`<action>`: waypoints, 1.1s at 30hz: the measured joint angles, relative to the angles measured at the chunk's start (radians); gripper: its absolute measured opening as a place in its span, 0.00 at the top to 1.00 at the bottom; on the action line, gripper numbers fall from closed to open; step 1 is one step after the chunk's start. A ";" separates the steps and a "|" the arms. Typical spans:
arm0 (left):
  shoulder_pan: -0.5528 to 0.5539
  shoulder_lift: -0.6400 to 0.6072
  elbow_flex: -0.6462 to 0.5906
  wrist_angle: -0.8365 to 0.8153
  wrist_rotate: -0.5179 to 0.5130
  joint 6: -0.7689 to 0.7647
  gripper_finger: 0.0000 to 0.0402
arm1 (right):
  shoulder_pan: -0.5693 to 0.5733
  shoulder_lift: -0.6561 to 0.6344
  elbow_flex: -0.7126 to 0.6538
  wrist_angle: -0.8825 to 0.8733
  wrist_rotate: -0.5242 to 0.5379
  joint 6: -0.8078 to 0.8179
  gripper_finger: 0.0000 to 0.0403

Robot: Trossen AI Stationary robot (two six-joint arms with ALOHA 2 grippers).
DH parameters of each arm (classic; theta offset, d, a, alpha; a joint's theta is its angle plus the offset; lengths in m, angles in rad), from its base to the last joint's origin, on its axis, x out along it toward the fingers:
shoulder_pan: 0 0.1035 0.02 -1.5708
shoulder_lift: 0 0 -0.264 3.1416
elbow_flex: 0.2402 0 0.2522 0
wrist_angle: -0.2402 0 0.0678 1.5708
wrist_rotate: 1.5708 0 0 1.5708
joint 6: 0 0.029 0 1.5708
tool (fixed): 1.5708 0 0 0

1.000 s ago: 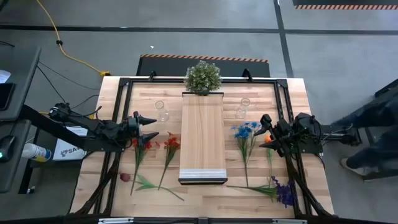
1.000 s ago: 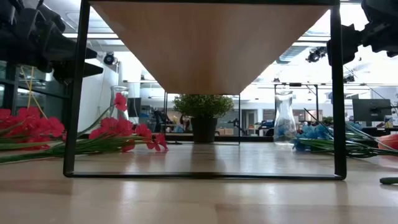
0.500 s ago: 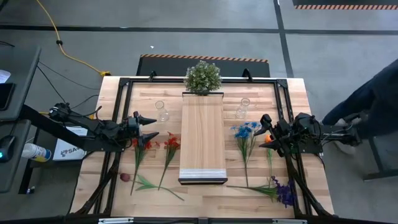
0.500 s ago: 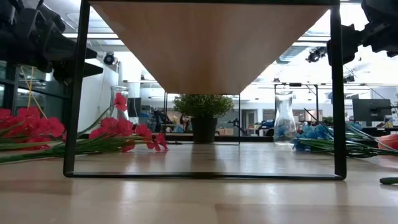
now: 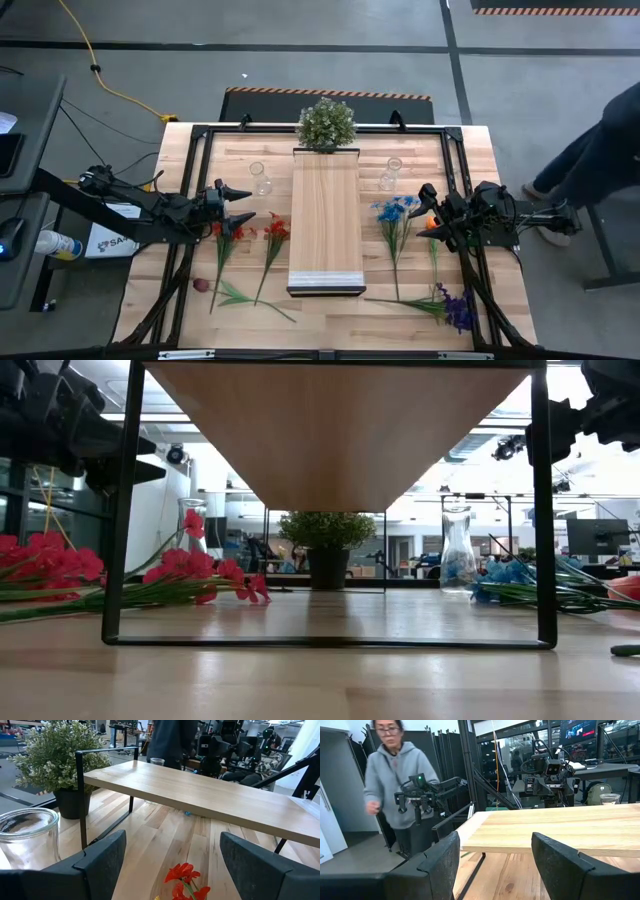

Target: Pick and place flowers into a vace then onto a shelf

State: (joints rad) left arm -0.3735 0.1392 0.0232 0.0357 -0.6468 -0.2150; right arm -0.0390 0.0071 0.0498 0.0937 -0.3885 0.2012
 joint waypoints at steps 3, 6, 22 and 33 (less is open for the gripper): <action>0.000 0.000 0.000 0.000 0.000 0.000 0.11 | 0.000 0.000 0.000 0.000 0.000 0.000 0.41; 0.000 0.000 0.000 0.000 0.000 0.000 0.11 | 0.000 0.000 0.000 0.000 0.000 0.000 0.41; 0.000 0.000 -0.002 0.021 0.092 -0.355 0.11 | 0.000 0.000 0.000 0.000 0.000 0.000 0.41; 0.000 0.000 -0.002 0.076 0.095 -0.838 0.11 | 0.000 0.000 0.000 0.033 0.001 0.034 0.41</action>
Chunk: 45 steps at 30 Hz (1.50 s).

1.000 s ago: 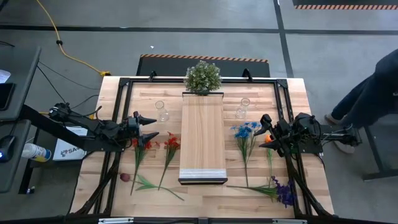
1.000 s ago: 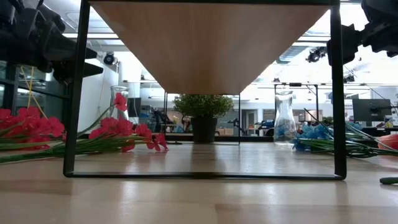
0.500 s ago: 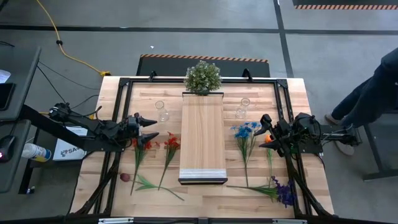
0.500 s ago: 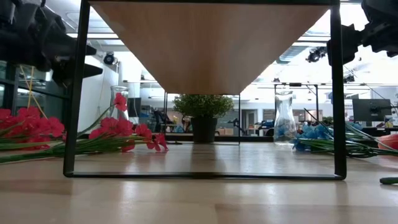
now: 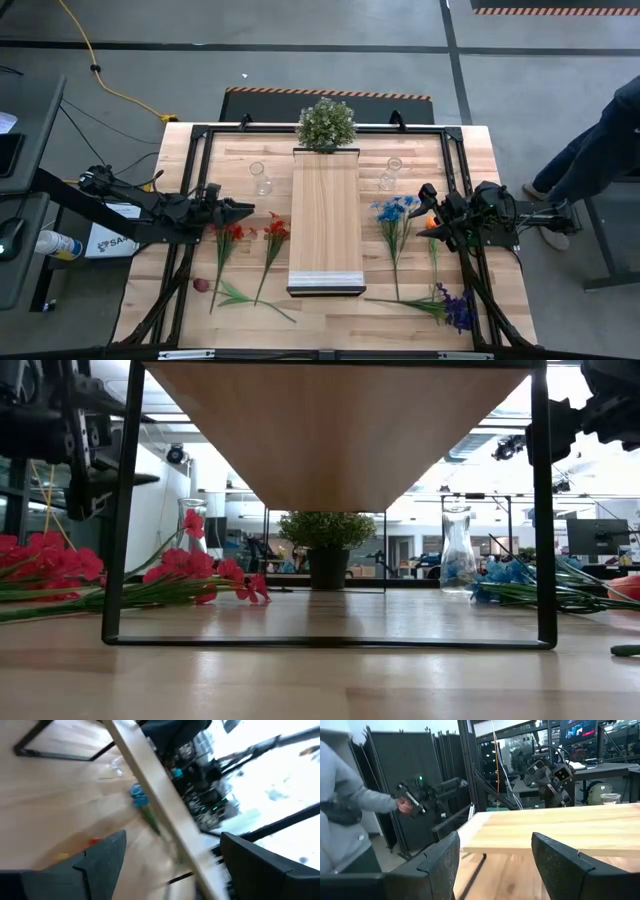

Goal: Pick and place flowers into a vace then onto a shelf
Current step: Put the red flower into the left transparent vase

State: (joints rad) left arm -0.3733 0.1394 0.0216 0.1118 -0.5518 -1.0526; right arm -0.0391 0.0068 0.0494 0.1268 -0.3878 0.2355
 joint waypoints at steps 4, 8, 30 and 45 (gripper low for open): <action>0.000 0.000 0.026 0.113 -0.003 0.101 0.11 | 0.000 0.000 0.000 0.176 0.063 0.102 0.41; 0.000 0.000 0.129 0.135 0.038 0.248 0.12 | 0.000 0.000 0.000 0.422 0.194 0.197 0.41; 0.000 0.209 0.886 -0.779 0.333 0.050 0.13 | 0.000 0.001 0.001 0.942 0.410 0.099 0.41; 0.000 0.546 1.132 -1.389 0.673 -0.404 0.13 | 0.000 0.166 0.421 0.443 0.411 -0.079 0.41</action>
State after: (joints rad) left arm -0.3733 0.6858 1.1534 -1.2769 0.1216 -1.4564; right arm -0.0387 0.1733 0.4706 0.5702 0.0235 0.1564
